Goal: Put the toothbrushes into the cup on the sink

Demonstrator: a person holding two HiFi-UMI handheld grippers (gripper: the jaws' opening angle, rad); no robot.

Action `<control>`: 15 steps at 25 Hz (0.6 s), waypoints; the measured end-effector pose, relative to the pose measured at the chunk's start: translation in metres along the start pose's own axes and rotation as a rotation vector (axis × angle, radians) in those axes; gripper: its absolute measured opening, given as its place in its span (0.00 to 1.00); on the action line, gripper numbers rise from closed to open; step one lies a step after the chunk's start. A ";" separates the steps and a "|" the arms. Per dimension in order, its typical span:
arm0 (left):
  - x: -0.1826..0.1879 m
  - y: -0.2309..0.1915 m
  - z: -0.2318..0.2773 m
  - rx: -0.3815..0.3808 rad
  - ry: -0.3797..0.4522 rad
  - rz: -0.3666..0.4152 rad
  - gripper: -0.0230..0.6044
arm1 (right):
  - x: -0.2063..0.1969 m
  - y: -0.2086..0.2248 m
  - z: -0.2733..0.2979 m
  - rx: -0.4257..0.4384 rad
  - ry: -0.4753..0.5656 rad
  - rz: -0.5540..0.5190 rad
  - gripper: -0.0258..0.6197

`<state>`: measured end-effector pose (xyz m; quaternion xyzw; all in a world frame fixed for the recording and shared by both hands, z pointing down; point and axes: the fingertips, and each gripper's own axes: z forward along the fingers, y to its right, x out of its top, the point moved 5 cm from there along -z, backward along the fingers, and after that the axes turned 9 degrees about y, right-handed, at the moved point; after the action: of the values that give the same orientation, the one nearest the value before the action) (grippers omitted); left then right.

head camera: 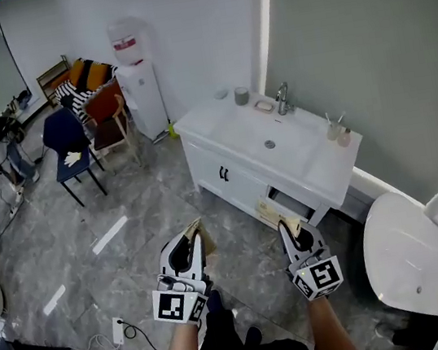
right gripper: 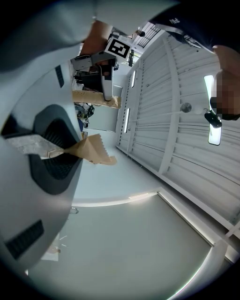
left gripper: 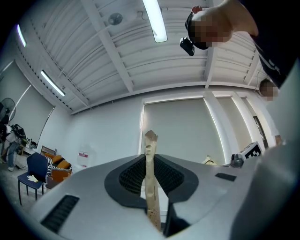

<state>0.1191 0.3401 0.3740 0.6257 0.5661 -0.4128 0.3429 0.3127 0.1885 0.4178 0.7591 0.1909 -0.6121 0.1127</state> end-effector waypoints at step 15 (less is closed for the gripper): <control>-0.084 -0.182 0.203 -0.070 0.001 -0.035 0.15 | -0.058 0.076 0.247 -0.078 -0.006 -0.014 0.12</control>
<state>-0.0887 0.1443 0.3709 0.6035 0.5912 -0.3983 0.3572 0.1163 0.0108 0.4138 0.7507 0.2198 -0.6074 0.1385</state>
